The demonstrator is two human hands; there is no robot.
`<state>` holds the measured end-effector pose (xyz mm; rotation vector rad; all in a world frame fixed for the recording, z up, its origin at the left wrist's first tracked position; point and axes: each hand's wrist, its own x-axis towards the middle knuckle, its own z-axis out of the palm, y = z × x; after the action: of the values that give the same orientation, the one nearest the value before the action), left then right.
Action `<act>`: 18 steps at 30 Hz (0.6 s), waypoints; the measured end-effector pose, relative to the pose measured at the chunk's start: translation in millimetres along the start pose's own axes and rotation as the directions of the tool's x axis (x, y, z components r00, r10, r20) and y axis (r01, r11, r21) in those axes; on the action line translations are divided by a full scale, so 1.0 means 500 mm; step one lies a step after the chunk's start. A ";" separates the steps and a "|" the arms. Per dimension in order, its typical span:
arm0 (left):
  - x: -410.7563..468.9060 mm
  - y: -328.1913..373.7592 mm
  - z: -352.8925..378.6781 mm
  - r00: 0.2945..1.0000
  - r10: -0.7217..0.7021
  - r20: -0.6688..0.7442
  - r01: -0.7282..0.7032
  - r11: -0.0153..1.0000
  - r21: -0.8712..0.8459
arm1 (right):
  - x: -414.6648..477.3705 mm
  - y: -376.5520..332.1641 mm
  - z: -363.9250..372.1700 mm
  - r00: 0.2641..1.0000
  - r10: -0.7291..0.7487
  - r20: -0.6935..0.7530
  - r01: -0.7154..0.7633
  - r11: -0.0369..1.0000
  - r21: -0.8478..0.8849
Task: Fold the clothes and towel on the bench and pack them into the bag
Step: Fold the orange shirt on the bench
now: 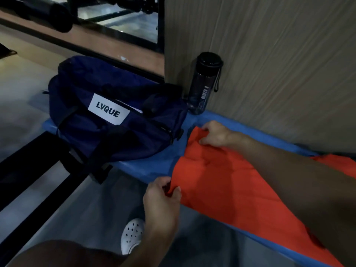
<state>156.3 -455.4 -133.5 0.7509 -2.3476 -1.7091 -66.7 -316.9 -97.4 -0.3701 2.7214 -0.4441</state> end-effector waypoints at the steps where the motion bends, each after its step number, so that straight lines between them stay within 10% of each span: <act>1: 0.000 0.001 0.001 1.000 -0.022 -0.002 0.022 0.999 -0.034 | 0.000 0.001 -0.004 1.000 -0.011 -0.010 0.011 1.000 0.026; 10: -0.053 0.067 0.023 0.978 0.206 0.029 -0.193 0.951 -0.241 | -0.080 0.046 -0.098 0.997 -0.019 -0.068 0.055 0.817 0.575; 18: -0.134 0.118 0.136 0.751 0.639 0.168 -0.614 0.769 -0.177 | -0.195 0.213 -0.166 0.996 -0.014 -0.093 0.056 0.877 0.476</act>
<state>169.1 -352.6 -90.7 -0.2669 -2.2243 -1.6275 -31.7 -168.1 -31.5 -0.2659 2.5648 -1.1381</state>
